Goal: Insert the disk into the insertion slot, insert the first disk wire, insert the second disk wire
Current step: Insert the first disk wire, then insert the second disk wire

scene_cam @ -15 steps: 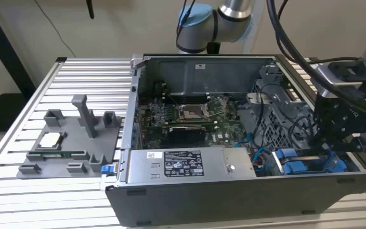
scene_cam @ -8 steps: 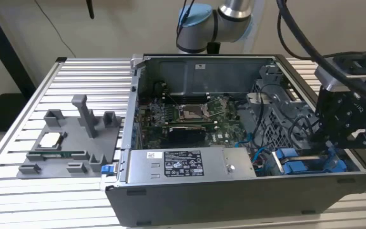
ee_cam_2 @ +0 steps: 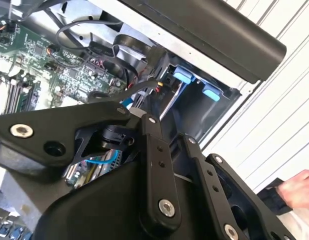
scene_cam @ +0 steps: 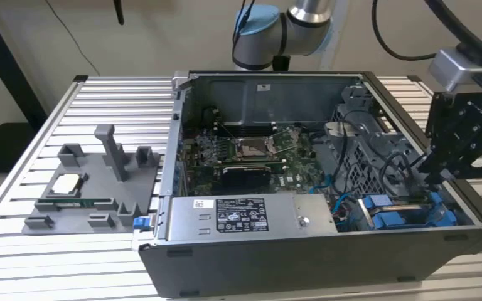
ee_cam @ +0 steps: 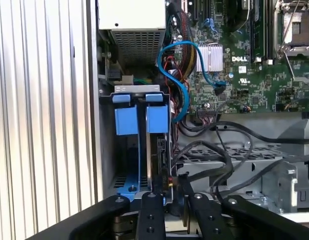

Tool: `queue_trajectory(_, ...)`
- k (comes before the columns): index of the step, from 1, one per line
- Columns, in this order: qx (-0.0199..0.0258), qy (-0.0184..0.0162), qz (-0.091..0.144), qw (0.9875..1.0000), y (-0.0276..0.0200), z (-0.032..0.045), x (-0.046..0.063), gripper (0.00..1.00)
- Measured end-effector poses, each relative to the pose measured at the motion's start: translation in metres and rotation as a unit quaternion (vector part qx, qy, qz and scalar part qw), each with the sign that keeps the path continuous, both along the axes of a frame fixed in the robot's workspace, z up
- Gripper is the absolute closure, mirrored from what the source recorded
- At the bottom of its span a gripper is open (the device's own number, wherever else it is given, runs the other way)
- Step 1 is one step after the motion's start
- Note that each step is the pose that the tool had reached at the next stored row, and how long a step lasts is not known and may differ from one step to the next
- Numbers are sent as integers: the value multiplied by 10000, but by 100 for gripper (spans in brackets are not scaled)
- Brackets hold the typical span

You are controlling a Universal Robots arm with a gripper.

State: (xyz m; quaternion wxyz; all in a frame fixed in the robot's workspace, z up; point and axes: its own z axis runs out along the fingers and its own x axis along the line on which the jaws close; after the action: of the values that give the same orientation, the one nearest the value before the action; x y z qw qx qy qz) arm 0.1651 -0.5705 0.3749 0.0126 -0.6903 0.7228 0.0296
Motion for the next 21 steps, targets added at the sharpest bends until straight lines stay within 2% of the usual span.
queue_trajectory(4,0,0,0,10000,28,99,0,73)
queue_trajectory(7,0,0,0,10000,59,106,0,73)
queue_trajectory(11,0,0,1,10000,172,107,7,73)
queue_trajectory(13,0,0,1,10000,202,106,30,73)
queue_trajectory(21,2,0,29,10000,225,107,213,73)
